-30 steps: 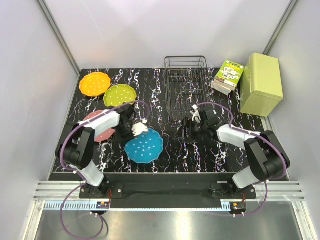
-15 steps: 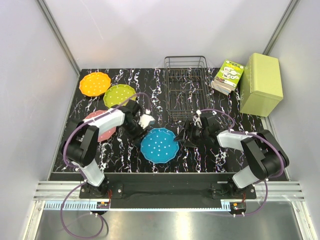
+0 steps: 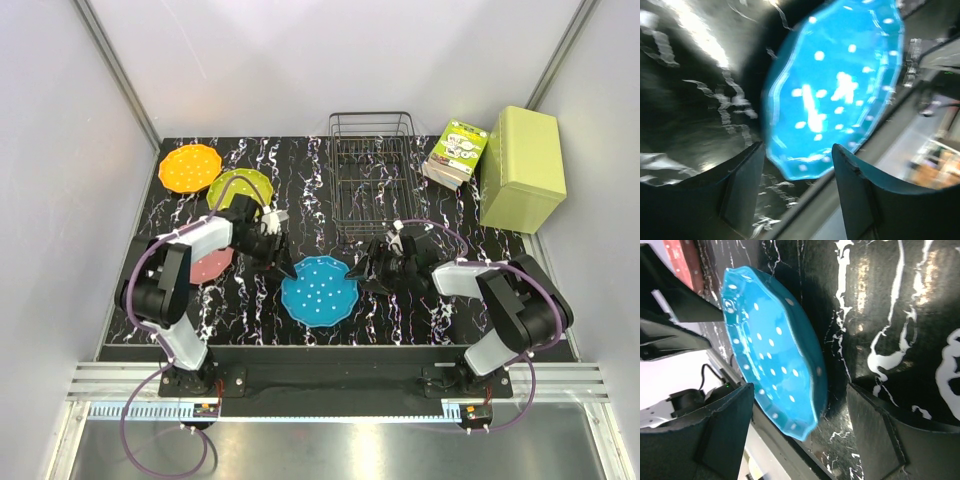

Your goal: Load the plates into the dish rack

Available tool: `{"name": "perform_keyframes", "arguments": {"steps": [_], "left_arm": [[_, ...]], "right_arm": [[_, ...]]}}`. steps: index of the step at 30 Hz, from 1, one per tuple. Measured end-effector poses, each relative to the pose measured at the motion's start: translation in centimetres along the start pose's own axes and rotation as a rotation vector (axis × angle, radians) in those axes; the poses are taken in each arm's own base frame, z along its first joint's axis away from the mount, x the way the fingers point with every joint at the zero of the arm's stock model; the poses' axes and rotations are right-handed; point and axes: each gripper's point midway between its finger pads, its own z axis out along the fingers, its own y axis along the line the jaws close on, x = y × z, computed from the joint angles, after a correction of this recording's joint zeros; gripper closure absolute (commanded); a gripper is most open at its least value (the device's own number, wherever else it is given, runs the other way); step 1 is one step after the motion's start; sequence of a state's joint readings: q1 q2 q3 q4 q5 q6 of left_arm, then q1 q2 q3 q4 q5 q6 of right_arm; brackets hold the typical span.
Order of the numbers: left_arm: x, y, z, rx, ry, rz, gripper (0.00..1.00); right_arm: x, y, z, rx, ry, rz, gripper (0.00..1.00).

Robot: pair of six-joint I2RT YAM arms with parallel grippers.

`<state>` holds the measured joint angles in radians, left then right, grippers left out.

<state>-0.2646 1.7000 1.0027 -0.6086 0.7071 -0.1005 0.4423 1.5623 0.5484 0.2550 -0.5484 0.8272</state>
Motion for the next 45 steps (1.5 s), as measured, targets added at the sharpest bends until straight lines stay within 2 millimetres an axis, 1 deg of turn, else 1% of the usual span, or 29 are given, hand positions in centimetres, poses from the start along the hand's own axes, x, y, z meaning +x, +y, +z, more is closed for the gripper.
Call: {"name": "perform_keyframes", "arguments": {"steps": [7, 10, 11, 13, 15, 17, 19, 20, 21, 23, 25, 28, 29, 30, 31, 32, 33, 34, 35, 38, 39, 41, 43, 45], "left_arm": [[1.4, -1.5, 1.5, 0.081, 0.039, -0.139, 0.41], [1.9, -1.8, 2.0, 0.078, 0.052, -0.162, 0.42], [2.1, -1.8, 2.2, 0.075, 0.059, -0.167, 0.42], [2.6, -1.9, 2.6, 0.065, 0.077, -0.178, 0.42], [2.9, -2.0, 3.0, 0.055, 0.091, -0.185, 0.42], [3.1, -2.0, 3.3, 0.05, 0.101, -0.196, 0.45], [3.2, -1.8, 3.5, 0.046, 0.11, -0.208, 0.46], [3.3, -1.8, 3.6, 0.048, 0.114, -0.213, 0.48], [3.4, -1.7, 3.6, 0.049, 0.118, -0.217, 0.49], [3.4, -1.7, 3.6, 0.048, 0.118, -0.216, 0.52], [3.4, -1.6, 3.7, 0.048, 0.118, -0.215, 0.52], [3.4, -1.5, 3.8, 0.047, 0.121, -0.218, 0.54], [3.4, -1.5, 3.8, 0.047, 0.124, -0.22, 0.54], [3.3, -1.5, 3.9, 0.048, 0.128, -0.223, 0.55], [3.2, -1.5, 3.9, 0.049, 0.131, -0.227, 0.54], [3.1, -1.5, 4.0, 0.052, 0.134, -0.231, 0.52], [3.0, -1.5, 4.0, 0.054, 0.135, -0.235, 0.47], [2.8, -1.5, 4.0, 0.055, 0.137, -0.238, 0.44], [2.7, -1.5, 3.9, 0.058, 0.134, -0.24, 0.41], [1.9, -1.8, 3.8, 0.076, 0.106, -0.226, 0.36], [1.9, -1.9, 3.5, 0.079, 0.094, -0.219, 0.31], [2.1, -1.9, 2.8, 0.077, 0.072, -0.214, 0.29], [3.0, -2.0, 1.7, 0.072, 0.039, -0.211, 0.28], [4.3, -2.0, 0.8, 0.066, 0.017, -0.222, 0.29]], "right_arm": [[0.4, 0.3, 0.5, -0.029, 0.032, 0.044, 0.23], [0.5, 0.2, 0.6, -0.033, 0.039, 0.051, 0.3], [0.6, 0.2, 0.7, -0.034, 0.043, 0.052, 0.35], [0.7, 0.1, 0.7, -0.03, 0.047, 0.051, 0.37], [0.8, -0.1, 0.8, -0.02, 0.047, 0.049, 0.37], [0.9, -0.2, 0.8, -0.017, 0.05, 0.04, 0.36], [1.1, -0.2, 0.7, -0.016, 0.058, 0.021, 0.38], [1.3, -0.3, 0.7, -0.012, 0.063, 0.008, 0.39], [1.5, -0.3, 0.6, -0.006, 0.07, -0.001, 0.43], [2.0, -0.6, 0.4, 0.008, 0.084, -0.017, 0.46], [2.5, -1.0, 0.2, 0.028, 0.103, -0.02, 0.44], [2.8, -1.0, 0.1, 0.063, 0.132, -0.037, 0.45], [2.9, -0.9, 0.1, 0.073, 0.138, -0.046, 0.47], [3.0, -0.9, 0.1, 0.082, 0.144, -0.053, 0.51], [3.1, -1.0, 0.1, 0.089, 0.147, -0.06, 0.66], [3.2, -1.2, 0.1, 0.099, 0.151, -0.064, 0.76], [3.3, -1.4, 0.0, 0.103, 0.156, -0.07, 0.89], [3.4, -1.9, 0.0, 0.13, 0.156, -0.067, 0.95], [3.6, -2.3, -0.1, 0.141, 0.164, -0.07, 0.99], [3.9, -2.2, 0.4, 0.153, 0.178, -0.075, 1.0], [3.8, -2.0, 0.6, 0.156, 0.176, -0.081, 1.0], [3.8, -2.0, 0.6, 0.159, 0.174, -0.084, 1.0], [3.7, -2.0, 0.5, 0.164, 0.169, -0.085, 1.0], [3.5, -2.1, 0.4, 0.175, 0.154, -0.09, 1.0]]}}
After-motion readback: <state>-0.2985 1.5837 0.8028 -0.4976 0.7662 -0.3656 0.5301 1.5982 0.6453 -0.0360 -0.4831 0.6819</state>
